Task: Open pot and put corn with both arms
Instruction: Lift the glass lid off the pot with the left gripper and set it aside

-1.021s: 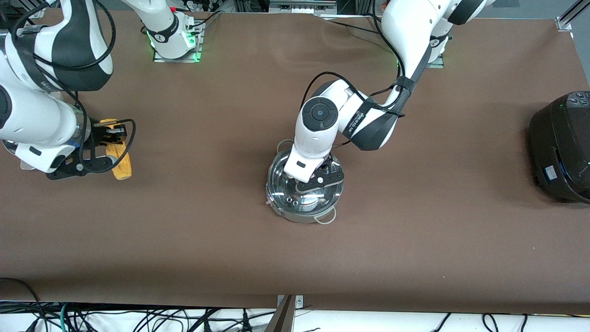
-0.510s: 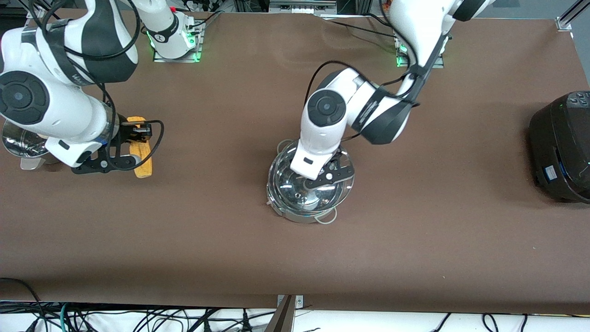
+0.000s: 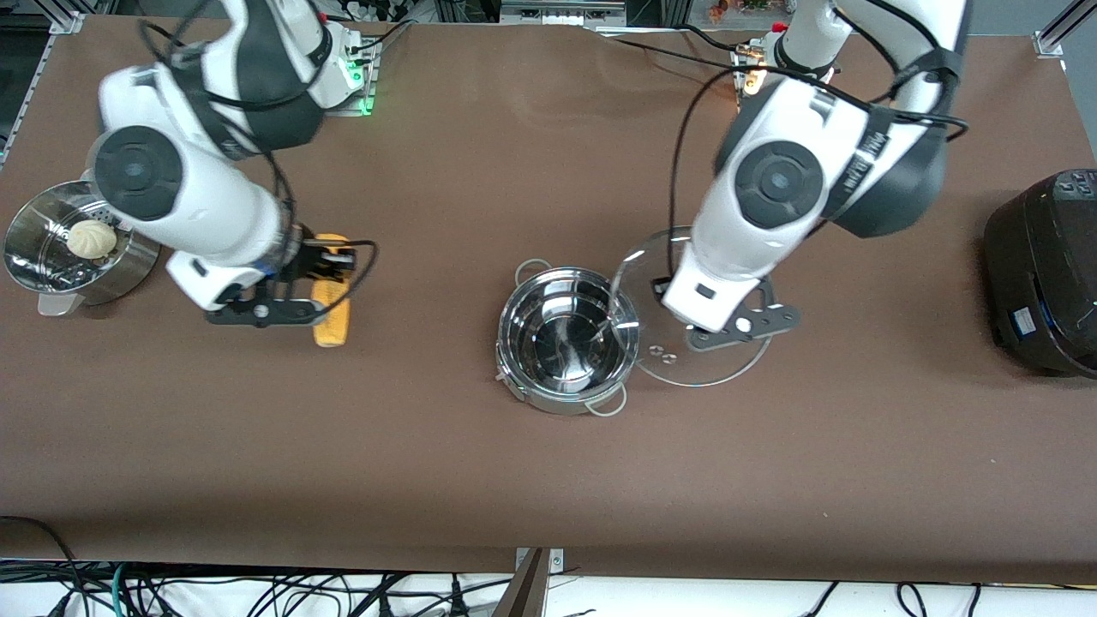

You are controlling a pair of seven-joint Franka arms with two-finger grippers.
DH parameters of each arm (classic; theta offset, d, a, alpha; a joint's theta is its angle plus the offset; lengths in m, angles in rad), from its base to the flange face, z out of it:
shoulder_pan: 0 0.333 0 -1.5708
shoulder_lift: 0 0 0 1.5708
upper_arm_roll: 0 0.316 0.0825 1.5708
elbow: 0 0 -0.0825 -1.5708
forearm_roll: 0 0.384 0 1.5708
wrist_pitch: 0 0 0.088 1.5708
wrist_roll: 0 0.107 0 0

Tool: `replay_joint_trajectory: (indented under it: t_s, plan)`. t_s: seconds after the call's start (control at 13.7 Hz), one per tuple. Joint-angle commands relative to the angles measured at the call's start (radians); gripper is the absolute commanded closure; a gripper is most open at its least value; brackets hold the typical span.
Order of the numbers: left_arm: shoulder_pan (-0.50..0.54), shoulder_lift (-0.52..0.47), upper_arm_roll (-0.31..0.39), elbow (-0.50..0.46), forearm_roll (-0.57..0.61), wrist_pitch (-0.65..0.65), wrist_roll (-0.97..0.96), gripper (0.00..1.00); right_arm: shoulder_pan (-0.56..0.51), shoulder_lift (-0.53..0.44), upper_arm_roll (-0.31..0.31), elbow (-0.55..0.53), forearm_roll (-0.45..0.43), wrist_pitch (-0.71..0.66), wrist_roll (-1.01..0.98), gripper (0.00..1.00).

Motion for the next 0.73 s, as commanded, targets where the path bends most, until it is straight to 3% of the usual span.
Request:
replay_joint_trajectory:
  t_s: [0.0, 0.29, 0.51, 0.66]
  plan:
    - [0.084, -0.250, -0.007, -0.372, 0.015, 0.118, 0.139, 1.00, 0.105, 0.079, -0.004, 0.017, 0.010, 0.143, 0.154, 0.94]
    - [0.294, -0.398, -0.008, -0.731, 0.009, 0.349, 0.392, 1.00, 0.214, 0.235, -0.007, 0.094, 0.003, 0.350, 0.285, 0.94]
    - [0.367, -0.398, -0.008, -0.921, 0.009, 0.570, 0.435, 1.00, 0.250, 0.353, -0.005, 0.214, 0.003, 0.389, 0.290, 0.94]
    - [0.406, -0.358, -0.008, -1.008, 0.011, 0.729, 0.457, 1.00, 0.265, 0.384, -0.005, 0.227, 0.003, 0.415, 0.293, 0.94]
